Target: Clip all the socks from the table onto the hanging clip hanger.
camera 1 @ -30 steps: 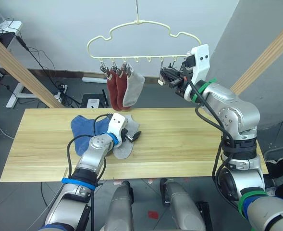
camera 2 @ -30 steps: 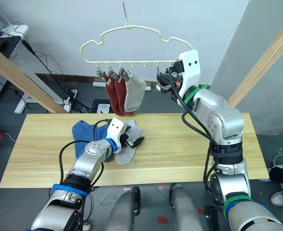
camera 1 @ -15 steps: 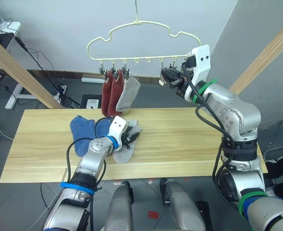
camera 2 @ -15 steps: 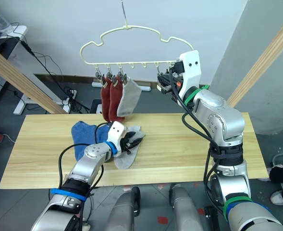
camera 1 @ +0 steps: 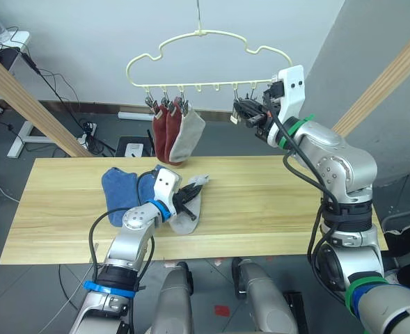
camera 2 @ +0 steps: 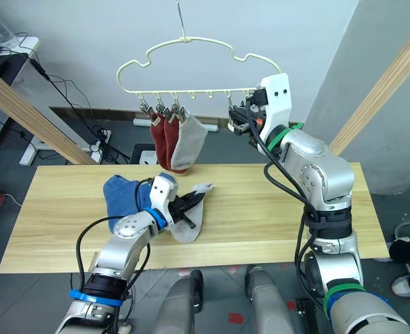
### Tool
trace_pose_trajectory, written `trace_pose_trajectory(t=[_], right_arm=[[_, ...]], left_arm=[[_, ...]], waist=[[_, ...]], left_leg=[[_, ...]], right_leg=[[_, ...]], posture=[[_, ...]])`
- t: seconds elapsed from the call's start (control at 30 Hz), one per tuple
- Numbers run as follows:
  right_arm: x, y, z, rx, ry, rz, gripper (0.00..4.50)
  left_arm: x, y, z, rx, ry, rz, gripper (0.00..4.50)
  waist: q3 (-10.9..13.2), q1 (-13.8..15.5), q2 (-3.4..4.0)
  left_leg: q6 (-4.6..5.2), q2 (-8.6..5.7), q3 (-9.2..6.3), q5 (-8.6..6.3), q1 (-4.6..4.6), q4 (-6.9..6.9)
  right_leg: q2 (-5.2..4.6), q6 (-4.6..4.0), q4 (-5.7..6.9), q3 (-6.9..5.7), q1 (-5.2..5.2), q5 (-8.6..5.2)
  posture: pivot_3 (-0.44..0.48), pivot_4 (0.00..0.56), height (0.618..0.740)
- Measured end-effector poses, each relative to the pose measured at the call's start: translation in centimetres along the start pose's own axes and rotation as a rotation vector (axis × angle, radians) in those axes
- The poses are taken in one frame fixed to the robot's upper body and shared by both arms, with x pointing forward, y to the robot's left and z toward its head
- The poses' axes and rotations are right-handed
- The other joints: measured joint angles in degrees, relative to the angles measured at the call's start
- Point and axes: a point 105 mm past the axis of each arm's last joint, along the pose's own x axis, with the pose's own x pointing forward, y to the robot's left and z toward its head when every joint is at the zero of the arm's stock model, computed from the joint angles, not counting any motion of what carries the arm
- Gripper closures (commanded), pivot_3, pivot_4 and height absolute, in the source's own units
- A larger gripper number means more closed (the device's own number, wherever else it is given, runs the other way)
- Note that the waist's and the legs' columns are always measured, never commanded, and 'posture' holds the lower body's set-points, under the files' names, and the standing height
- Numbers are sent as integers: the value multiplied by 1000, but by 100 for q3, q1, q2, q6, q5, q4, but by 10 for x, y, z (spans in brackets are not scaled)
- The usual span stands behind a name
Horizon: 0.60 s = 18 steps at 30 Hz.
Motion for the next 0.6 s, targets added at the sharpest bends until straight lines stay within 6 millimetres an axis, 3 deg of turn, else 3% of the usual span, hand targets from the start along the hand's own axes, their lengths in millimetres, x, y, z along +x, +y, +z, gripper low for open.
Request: trace_pose_trajectory(t=[0.23, 0.43, 0.6], right_arm=[[-3, -6, 0, 145, 52, 28, 4153], [-1, 7, 3, 470, 117, 141, 4153], [-6, 10, 4, 536, 152, 161, 4153]], left_arm=[[-12, -15, 57, 215, -237, -99, 4438], [-7, -8, 101, 473, -396, -37, 4438], [-1, -9, 97, 529, -408, -17, 4438]], waist=[[0, 25, 0], [0, 56, 0], [0, 65, 0]], left_leg=[[0, 0, 2, 0, 1, 0], [2, 0, 2, 0, 1, 1], [14, 0, 4, -7, -7, -2]], right_leg=[[0, 0, -1, 2, 1, 0], [1, -1, 1, 3, 1, 1], [-2, -1, -8, 0, -1, 1]], posture=[[-52, 332, 740], [-55, 336, 740], [-58, 339, 740]])
